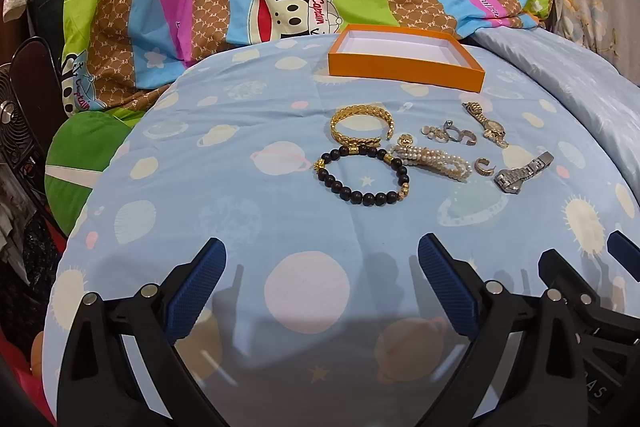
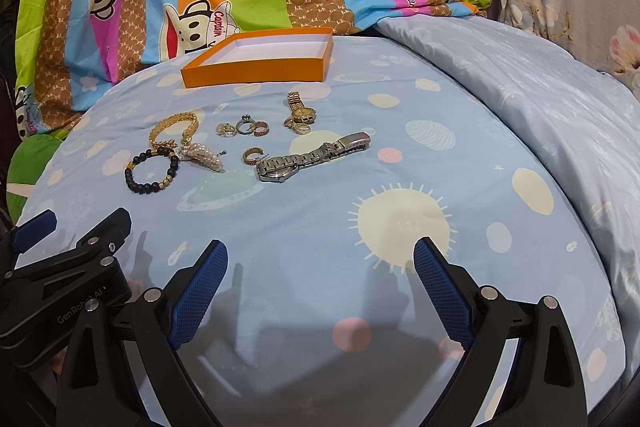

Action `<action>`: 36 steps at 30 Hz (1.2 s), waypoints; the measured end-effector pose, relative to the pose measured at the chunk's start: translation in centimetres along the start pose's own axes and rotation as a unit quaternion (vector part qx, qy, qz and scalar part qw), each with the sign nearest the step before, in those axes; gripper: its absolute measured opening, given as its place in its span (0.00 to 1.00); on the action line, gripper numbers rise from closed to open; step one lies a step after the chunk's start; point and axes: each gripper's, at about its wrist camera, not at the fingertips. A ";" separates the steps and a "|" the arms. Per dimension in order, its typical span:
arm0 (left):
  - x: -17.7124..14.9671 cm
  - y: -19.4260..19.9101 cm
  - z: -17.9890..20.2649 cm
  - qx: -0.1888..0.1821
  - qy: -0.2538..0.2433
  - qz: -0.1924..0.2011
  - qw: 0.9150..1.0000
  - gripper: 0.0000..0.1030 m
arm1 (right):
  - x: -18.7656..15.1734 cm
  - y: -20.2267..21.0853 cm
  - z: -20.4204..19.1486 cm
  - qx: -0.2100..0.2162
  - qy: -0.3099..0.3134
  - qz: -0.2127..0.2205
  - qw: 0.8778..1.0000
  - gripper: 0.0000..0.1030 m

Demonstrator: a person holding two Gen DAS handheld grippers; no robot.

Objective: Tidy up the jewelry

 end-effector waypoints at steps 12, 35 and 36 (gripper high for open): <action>-0.1 -0.1 0.0 -0.001 -0.001 0.000 1.000 0.90 | 0.0 -0.1 0.0 -0.002 0.002 -0.001 1.000 0.90; 0.0 -0.1 0.0 0.000 -0.002 -0.002 1.000 0.90 | 0.0 -0.1 0.0 -0.002 0.002 -0.002 1.000 0.90; 0.0 -0.1 0.0 0.000 -0.002 -0.002 1.000 0.90 | 0.0 -0.1 0.0 -0.002 0.002 -0.002 1.000 0.90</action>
Point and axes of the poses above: each gripper's, at about its wrist camera, not at the fingertips, and y roughly against the way its jaws point, z to its right, x to its top, and after that the axes turned 2 degrees about -y, right-handed
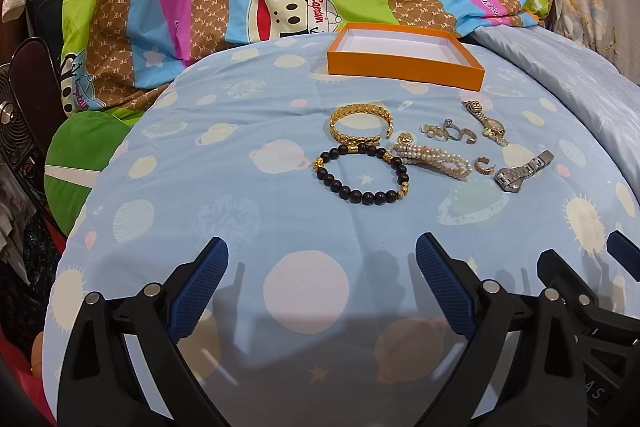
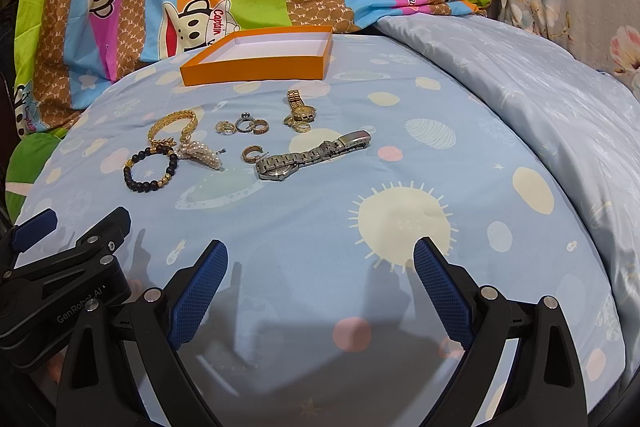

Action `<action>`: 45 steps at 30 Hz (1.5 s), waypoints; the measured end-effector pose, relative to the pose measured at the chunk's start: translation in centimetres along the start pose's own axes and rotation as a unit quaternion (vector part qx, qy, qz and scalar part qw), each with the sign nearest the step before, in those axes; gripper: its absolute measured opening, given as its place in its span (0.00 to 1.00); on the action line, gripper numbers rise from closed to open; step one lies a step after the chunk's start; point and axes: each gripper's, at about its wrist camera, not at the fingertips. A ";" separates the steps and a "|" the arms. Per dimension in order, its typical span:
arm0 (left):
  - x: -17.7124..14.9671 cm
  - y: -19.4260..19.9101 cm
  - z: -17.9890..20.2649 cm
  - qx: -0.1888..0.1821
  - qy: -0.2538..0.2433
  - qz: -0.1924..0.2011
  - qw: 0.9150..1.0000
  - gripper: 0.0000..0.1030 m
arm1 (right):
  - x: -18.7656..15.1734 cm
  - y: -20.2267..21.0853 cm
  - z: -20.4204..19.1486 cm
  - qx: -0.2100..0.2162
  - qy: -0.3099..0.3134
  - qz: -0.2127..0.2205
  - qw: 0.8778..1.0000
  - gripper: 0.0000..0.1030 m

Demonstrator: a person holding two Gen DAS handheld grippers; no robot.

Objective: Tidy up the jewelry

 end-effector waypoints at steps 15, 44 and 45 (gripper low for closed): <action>0.0 0.0 -0.1 0.001 -0.001 0.000 1.000 0.90 | 0.0 0.0 0.0 0.000 0.000 0.000 1.000 0.90; 0.0 0.1 -0.3 0.001 -0.002 0.000 1.000 0.89 | -0.1 -0.1 0.1 0.000 -0.001 -0.001 1.000 0.90; 0.0 0.0 -0.2 0.001 -0.002 0.000 1.000 0.89 | -0.1 -0.1 0.0 0.000 -0.001 -0.001 1.000 0.90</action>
Point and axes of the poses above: each gripper's, at about its wrist camera, not at the fingertips, and y roughly against the way its jaws point, z to its right, x to its top, and after that the axes turned 2 degrees about -y, right-handed
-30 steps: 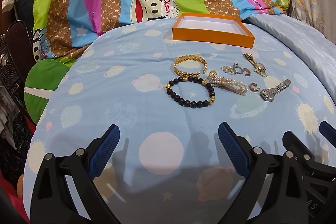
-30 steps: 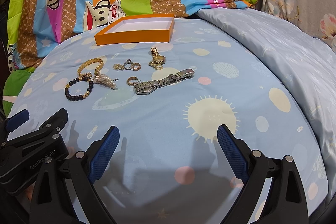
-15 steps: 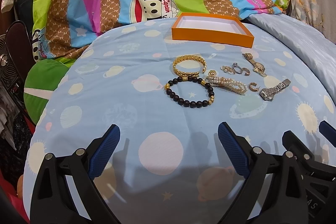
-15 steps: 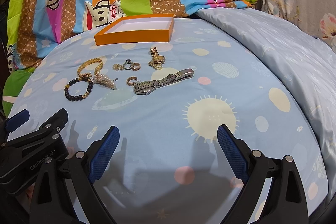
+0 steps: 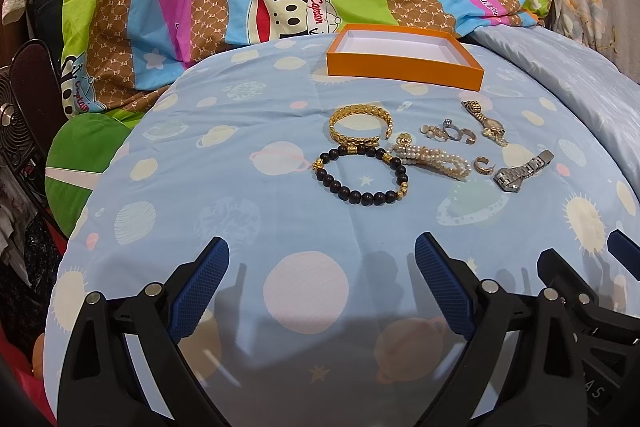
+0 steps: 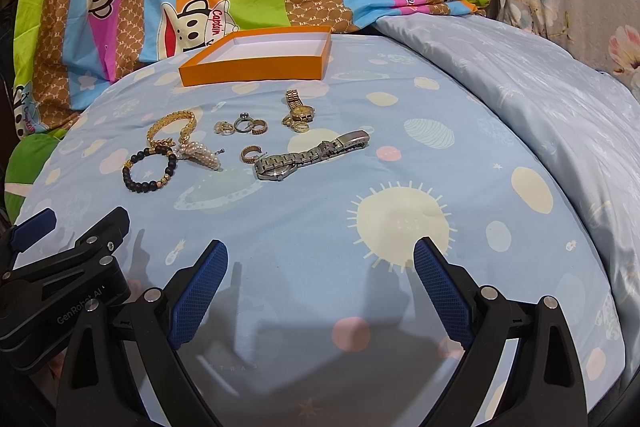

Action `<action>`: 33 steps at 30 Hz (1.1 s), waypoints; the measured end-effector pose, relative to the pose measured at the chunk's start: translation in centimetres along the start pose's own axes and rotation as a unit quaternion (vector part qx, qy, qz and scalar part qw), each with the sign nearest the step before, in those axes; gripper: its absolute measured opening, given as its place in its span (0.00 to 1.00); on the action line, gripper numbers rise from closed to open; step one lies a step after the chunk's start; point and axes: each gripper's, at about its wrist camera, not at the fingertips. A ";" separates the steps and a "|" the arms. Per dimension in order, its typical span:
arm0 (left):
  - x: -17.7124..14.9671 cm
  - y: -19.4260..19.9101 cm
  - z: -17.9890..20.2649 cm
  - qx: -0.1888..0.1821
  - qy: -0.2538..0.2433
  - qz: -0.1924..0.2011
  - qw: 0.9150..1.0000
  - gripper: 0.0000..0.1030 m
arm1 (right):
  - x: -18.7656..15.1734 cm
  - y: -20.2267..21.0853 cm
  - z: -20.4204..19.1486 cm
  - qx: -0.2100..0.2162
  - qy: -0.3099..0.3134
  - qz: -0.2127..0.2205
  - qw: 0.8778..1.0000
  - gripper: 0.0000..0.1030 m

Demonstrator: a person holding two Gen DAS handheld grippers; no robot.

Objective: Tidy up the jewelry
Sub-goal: 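Lower the right tool onto the silver link watch and close it while the left tool approaches the pearl bracelet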

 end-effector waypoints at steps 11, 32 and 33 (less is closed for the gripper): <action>0.5 0.1 -1.5 -0.039 0.027 0.007 0.999 0.91 | 1.1 -0.9 0.7 0.006 -0.018 -0.009 1.000 0.90; 4.6 -4.6 -3.5 -0.062 0.038 -0.039 0.997 0.92 | 4.2 -4.1 -0.3 0.037 -0.029 -0.030 0.998 0.89; 4.6 -4.9 -3.1 -0.065 0.033 -0.043 0.996 0.92 | 4.2 -4.2 -0.3 0.036 -0.028 -0.031 0.999 0.89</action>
Point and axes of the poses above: each gripper's, at about its wrist camera, not at the fingertips, and y roughly against the way its jaws point, z to its right, x to its top, and after that the axes turned 2 degrees about -y, right-handed
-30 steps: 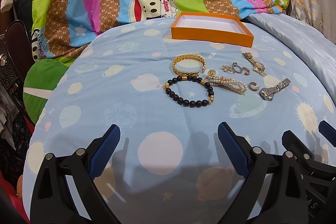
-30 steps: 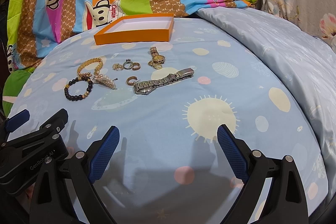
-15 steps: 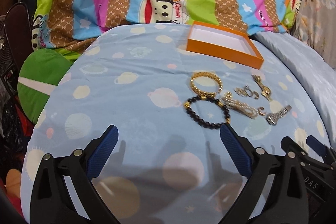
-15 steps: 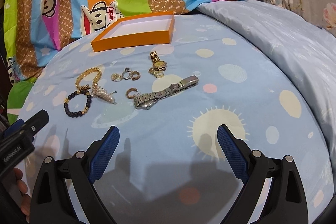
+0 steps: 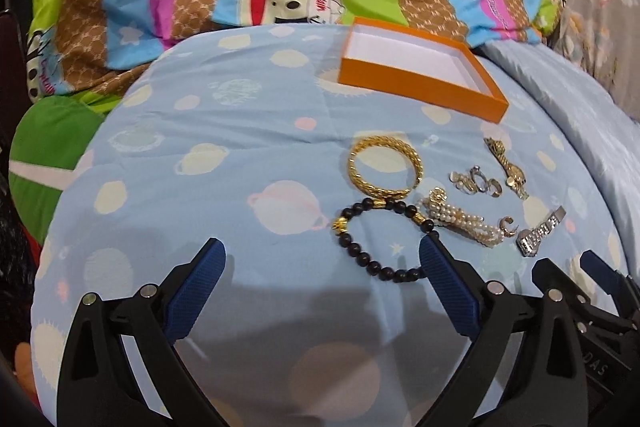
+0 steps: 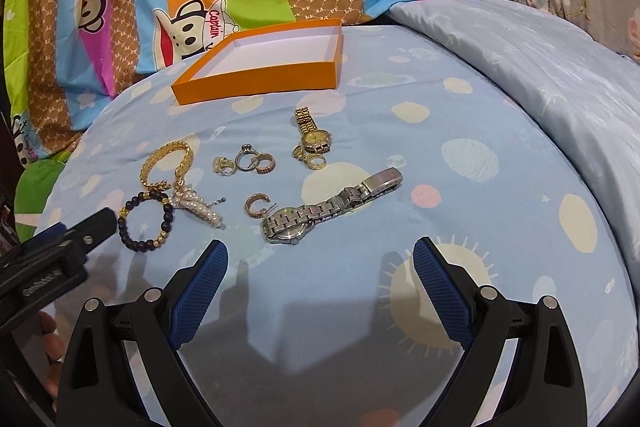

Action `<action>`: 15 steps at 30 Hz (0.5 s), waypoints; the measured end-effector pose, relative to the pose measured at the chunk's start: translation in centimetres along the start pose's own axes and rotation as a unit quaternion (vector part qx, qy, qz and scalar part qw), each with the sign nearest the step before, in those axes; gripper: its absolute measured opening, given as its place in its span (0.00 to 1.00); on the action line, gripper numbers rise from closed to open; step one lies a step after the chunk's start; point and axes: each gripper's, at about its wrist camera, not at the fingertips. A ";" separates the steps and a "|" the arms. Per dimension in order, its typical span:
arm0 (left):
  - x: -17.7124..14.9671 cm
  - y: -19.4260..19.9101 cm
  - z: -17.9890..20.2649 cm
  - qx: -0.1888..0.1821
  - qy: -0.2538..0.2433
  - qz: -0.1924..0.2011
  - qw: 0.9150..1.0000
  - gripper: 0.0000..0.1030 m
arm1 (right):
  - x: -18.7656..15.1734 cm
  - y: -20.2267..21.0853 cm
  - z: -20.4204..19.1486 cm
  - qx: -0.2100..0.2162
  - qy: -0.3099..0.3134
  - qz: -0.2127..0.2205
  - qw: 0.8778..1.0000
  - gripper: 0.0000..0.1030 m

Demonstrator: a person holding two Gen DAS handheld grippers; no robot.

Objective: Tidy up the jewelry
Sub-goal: 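Lower the right tool onto the silver link watch and close it while the left tool approaches the pearl bracelet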

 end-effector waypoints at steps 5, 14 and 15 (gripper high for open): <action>0.0 -1.0 1.8 -0.026 -0.018 -0.012 0.999 0.92 | 0.3 0.0 0.5 -0.014 0.000 0.007 1.000 0.89; 0.8 -1.4 1.3 -0.019 -0.003 -0.003 1.000 0.92 | 1.1 -1.1 0.8 -0.003 -0.006 -0.012 1.000 0.85; 0.9 -1.2 1.1 -0.018 0.000 0.000 1.000 0.92 | 1.1 -1.3 0.6 -0.001 -0.004 -0.016 1.000 0.83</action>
Point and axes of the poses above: each gripper's, at about its wrist camera, not at the fingertips, and y roughly against the way its jaws point, z to its right, x to its top, and after that the axes turned 2 degrees about -y, right-handed
